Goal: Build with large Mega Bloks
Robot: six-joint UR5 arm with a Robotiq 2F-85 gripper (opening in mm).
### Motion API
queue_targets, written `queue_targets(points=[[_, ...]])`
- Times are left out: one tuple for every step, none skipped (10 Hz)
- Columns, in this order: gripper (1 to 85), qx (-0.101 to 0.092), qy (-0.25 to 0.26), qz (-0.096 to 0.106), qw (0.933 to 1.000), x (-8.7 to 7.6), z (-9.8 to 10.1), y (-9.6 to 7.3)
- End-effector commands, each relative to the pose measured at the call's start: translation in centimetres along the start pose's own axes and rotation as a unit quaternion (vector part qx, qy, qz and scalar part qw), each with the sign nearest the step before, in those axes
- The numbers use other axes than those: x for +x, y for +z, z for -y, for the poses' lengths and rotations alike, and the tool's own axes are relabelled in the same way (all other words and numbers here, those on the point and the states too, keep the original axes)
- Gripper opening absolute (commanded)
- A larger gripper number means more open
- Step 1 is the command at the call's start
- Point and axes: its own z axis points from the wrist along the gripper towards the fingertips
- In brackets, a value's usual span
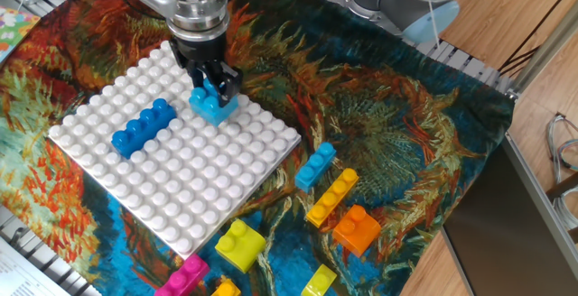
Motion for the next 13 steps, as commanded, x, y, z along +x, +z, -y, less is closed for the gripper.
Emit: queue_targets(points=[[1.3, 0.002, -0.011, 0.002, 0.9999, -0.6, 1.3, 0.8], [1.3, 0.005, -0.016, 0.003, 0.9999, -0.6, 1.6, 1.1], [1.3, 0.005, -0.017, 0.002, 0.9998, -0.4, 1.8, 1.3], [1.3, -0.015, -0.013, -0.003, 0.9998, 0.3, 1.0, 1.2], [1.3, -0.012, -0.005, -0.005, 0.9999, 0.4, 1.2, 1.2], [1.3, -0.010, 0.005, -0.006, 0.9999, 0.5, 1.3, 1.2], [1.3, -0.005, 0.019, -0.006, 0.9998, 0.5, 1.5, 1.2], [1.3, 0.006, 0.026, -0.004, 0.9996, 0.4, 2.1, 1.2], [1.3, 0.000, 0.021, -0.005, 0.9998, 0.4, 1.8, 1.2], [1.3, 0.001, 0.016, -0.007, 0.9998, 0.3, 2.0, 1.4], [1.3, 0.004, 0.010, -0.010, 0.9999, 0.1, 2.8, 1.9], [1.3, 0.007, 0.004, -0.015, 0.9999, 0.2, 3.6, 2.0], [1.3, 0.002, -0.005, -0.021, 0.9998, 0.7, 4.0, 1.9]])
